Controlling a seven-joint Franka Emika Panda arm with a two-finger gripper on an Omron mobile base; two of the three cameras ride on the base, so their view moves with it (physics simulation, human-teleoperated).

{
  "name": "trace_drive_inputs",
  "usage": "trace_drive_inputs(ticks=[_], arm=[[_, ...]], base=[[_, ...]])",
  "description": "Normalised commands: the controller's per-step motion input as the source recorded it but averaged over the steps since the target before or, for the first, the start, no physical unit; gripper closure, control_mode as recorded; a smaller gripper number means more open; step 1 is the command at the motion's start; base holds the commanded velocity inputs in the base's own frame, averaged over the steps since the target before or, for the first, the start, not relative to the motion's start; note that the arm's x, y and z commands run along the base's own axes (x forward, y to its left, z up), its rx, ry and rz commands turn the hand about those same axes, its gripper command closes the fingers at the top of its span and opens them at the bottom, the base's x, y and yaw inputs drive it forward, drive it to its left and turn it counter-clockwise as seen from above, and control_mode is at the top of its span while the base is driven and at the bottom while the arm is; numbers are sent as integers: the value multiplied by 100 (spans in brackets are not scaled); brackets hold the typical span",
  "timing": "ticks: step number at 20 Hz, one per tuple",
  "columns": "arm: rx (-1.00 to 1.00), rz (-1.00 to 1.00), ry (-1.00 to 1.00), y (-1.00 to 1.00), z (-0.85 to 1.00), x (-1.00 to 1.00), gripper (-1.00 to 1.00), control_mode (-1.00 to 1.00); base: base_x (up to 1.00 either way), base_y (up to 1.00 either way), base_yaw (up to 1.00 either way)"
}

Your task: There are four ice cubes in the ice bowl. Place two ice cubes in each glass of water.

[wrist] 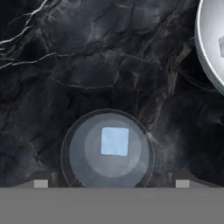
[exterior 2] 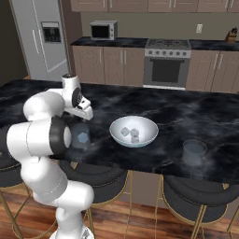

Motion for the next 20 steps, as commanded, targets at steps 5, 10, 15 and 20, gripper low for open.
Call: trace_drive_inputs(ticks=[5,10,15,20], arm=[[0,0,-3,-100,39,-20,-100,-100],[0,-2,2,-100,35,0,-100,-100],[-10,3,9,-100,4,0,-100,-100],[-34,29,4,-98,-39,0,-100,-100]], base=[[0,0,0],[0,0,0],[0,0,0],[0,0,0]])
